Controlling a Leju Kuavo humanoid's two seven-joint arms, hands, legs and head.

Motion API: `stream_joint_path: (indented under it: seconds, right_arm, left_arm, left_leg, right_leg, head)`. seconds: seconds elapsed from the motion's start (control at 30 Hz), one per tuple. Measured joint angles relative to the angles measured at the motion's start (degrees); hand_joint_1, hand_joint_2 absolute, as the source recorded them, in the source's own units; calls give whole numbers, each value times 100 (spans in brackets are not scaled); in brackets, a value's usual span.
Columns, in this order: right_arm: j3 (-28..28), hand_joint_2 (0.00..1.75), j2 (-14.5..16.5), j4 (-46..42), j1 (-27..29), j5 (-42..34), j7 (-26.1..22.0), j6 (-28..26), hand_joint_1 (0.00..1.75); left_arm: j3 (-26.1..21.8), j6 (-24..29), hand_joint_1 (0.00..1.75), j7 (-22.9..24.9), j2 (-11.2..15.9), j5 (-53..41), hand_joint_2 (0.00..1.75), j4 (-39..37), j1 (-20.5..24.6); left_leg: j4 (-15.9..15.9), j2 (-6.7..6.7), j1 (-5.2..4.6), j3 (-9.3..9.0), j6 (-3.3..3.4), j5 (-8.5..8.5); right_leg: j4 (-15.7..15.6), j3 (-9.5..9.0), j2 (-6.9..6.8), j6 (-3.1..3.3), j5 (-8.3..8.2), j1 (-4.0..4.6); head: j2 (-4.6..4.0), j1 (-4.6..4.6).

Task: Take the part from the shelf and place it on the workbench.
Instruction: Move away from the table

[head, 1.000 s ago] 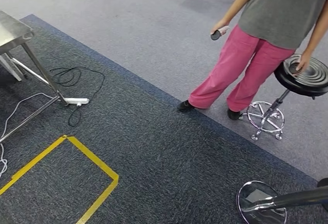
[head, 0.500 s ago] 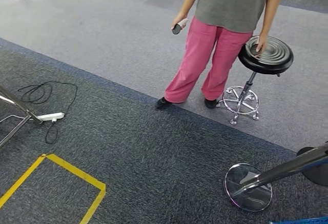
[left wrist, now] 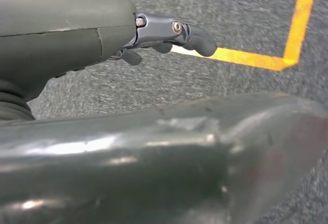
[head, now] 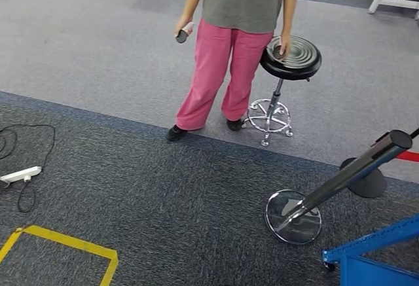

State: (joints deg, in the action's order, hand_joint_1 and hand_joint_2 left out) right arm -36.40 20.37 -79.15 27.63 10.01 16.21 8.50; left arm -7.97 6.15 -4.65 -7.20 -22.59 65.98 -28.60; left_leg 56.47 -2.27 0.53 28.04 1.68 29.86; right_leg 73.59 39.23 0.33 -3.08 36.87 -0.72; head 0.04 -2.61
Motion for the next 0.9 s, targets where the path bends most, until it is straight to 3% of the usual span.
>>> stream_joint_path:
  seconds: [0.03, 0.1, 0.17, 0.2, 0.27, 0.3, 0.37, 0.43, 0.47, 0.5, 0.53, 0.57, 0.63, 0.7, 0.77, 0.8, 0.83, 0.9]
  right_arm:
    - [2, 0, 0, 1, 13, 0, 2, 0, 0]
    - [2, 0, 0, 0, 29, 0, 2, 0, 0]
    - [6, 0, 0, -4, 23, -2, 1, 1, 0]
    - [9, 0, 0, -7, 22, -3, 0, 2, 0]
    - [9, 0, 1, -14, 39, -7, 0, 2, 0]
    - [7, 0, 2, -15, 50, -6, 2, 2, 0]
    - [2, 0, 5, -25, 48, -5, 4, 2, 0]
    - [2, 0, 7, -33, 37, -4, 4, 2, 0]
    - [4, 0, 7, -33, 36, -4, 5, 5, 0]
    - [6, 0, 7, -33, 38, -4, 5, 9, 0]
    - [8, 0, 7, -32, 38, -4, 5, 11, 0]
    - [10, 0, 7, -32, 38, -4, 5, 12, 0]
    - [10, 0, 7, -32, 34, -4, 5, 9, 0]
    - [13, 0, 7, -33, 25, -3, 4, 10, 0]
    - [14, 0, 7, -35, 35, 1, 4, 12, 0]
    - [11, 0, 7, -34, 48, 3, 5, 13, 0]
    - [7, 0, 7, -35, 55, 3, 4, 13, 0]
    - [8, 0, 7, -34, 33, 3, 4, 14, 0]
  left_arm:
    - [21, 11, 0, 1, 6, 19, 0, -1, 5]
    - [64, 26, 0, 2, 22, 44, 0, -2, 14]
    - [95, 34, 0, 2, 40, 55, 0, -2, 17]
    - [111, 46, 0, 3, 51, 75, 0, -2, 21]
    - [163, 101, 0, 10, 83, 163, 0, -2, 36]
    - [201, 140, 0, 15, 103, 219, 0, -2, 44]
    - [279, 203, 0, 24, 140, 311, 0, -4, 51]
    - [341, 229, 0, 40, 173, 360, 0, -13, 38]
    - [362, 234, 0, 49, 191, 373, 0, -18, 30]
    - [379, 236, 0, 56, 208, 382, 0, -24, 23]
    - [393, 237, 0, 60, 222, 387, 0, -28, 20]
    - [407, 238, 0, 63, 234, 391, 0, -32, 21]
    - [431, 241, 0, 69, 253, 392, 0, -38, 20]
    - [454, 263, 0, 79, 271, 418, 0, -44, 13]
    - [489, 316, 0, 96, 295, 486, 0, -49, 13]
    - [515, 345, 0, 105, 306, 527, 0, -50, 20]
    - [544, 371, 0, 105, 317, 557, 0, -51, 27]
    - [618, 415, 0, 106, 348, 585, 0, -53, 17]
  left_leg:
    - [0, -78, -1, -4, -6, 5]
    - [1, -215, -5, -31, -31, 22]
    - [7, -317, -26, -67, -87, 52]
    - [9, -358, -35, -85, -121, 64]
    - [-2, -435, -29, -121, -189, 76]
    - [17, -403, -19, -133, -224, 108]
    - [330, -152, 4, -23, -278, 352]
    - [1065, 117, 20, 300, -302, 751]
    - [1419, 160, 21, 472, -306, 877]
    - [1620, 181, 20, 581, -305, 889]
    - [1599, 197, 19, 596, -296, 773]
    - [1352, 234, 20, 511, -280, 553]
    - [596, 486, 27, 220, -234, 108]
    - [141, 711, 29, 57, -196, -25]
    - [49, 662, 14, 35, -152, -4]
    - [25, 587, 13, 30, -118, -24]
    - [-4, 511, 17, 21, -83, -41]
    - [-44, 332, 21, 15, -29, -64]
  right_leg:
    - [-108, -66, -19, -1, -107, 0]
    - [-893, -510, -184, 22, -471, 6]
    - [-1550, -875, -365, 70, -681, 24]
    - [-1659, -929, -398, 96, -695, 36]
    - [-1672, -919, -297, 157, -709, 51]
    - [-1691, -934, -248, 191, -726, 45]
    - [-1731, -966, -137, 261, -776, 20]
    - [-1734, -959, -11, 294, -797, 24]
    - [-1733, -953, 62, 300, -802, 33]
    - [-1732, -951, 141, 302, -803, 42]
    - [-1730, -959, 227, 303, -803, 49]
    - [-1728, -974, 313, 301, -802, 53]
    - [-1713, -974, 466, 287, -794, 62]
    - [-1684, -924, 616, 233, -796, 54]
    - [-1676, -848, 760, 148, -818, 24]
    - [-1660, -816, 733, 117, -812, 13]
    - [-1586, -763, 617, 95, -753, 15]
    - [-1102, -532, 248, 61, -443, 23]
  head:
    - [0, -2]
    - [0, -4]
    - [0, 8]
    - [0, 15]
    - [0, 27]
    - [0, 30]
    - [0, 45]
    - [0, 59]
    - [0, 59]
    - [0, 60]
    - [0, 58]
    - [0, 58]
    - [0, 55]
    - [0, 53]
    - [0, 59]
    - [0, 60]
    - [0, 52]
    - [1, 19]
